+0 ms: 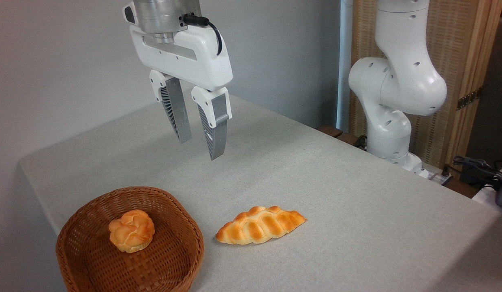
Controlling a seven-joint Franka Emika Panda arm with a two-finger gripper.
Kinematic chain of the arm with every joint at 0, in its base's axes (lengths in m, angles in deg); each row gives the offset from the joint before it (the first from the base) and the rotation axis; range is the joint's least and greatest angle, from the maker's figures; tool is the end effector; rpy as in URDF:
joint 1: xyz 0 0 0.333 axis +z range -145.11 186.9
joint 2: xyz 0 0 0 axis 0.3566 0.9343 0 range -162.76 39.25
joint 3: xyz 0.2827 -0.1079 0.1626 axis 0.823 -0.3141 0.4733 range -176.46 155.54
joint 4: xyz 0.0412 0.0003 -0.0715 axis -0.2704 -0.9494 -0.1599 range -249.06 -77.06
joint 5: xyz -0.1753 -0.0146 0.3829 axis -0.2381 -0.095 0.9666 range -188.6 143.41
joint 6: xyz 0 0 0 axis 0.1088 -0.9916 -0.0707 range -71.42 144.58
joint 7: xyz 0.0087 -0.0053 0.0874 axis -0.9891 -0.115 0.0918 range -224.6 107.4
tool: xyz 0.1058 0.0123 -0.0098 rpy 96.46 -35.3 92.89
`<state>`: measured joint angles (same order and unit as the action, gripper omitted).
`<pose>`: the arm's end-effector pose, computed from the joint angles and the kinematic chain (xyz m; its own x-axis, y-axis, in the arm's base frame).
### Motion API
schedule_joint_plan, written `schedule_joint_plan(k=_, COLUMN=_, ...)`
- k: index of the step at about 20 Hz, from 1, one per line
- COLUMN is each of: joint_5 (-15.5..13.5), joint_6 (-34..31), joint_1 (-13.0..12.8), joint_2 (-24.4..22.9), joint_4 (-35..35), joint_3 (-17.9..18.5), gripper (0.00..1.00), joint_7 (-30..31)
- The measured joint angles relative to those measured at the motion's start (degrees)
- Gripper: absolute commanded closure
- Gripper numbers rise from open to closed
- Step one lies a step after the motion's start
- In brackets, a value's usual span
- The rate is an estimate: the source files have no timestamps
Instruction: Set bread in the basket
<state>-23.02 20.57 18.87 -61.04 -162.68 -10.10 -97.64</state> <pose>0.5894 -0.0180 0.6496 0.7580 -0.6521 0.0136 -0.6521 -0.7581 -0.0015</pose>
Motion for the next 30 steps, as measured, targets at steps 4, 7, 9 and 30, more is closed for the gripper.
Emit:
schedule_joint_plan(k=4, joint_5=0.0, joint_6=0.0, joint_1=0.2, joint_2=0.0, joint_4=0.0, joint_3=0.0, gripper=0.0, joint_7=0.0)
schedule_joint_plan(k=7, joint_5=0.0, joint_6=0.0, joint_1=0.2, joint_2=0.0, joint_4=0.0, joint_3=0.0, gripper=0.0, joint_7=0.0)
schedule_joint_plan(k=9, joint_5=0.0, joint_6=0.0, joint_1=0.2, joint_2=0.0, joint_4=0.0, joint_3=0.0, gripper=0.0, joint_7=0.0)
schedule_joint_plan(k=30, joint_5=0.0, joint_6=0.0, joint_1=1.0, joint_2=-1.8, joint_4=0.0, joint_3=-0.6, gripper=0.0, joint_7=0.0)
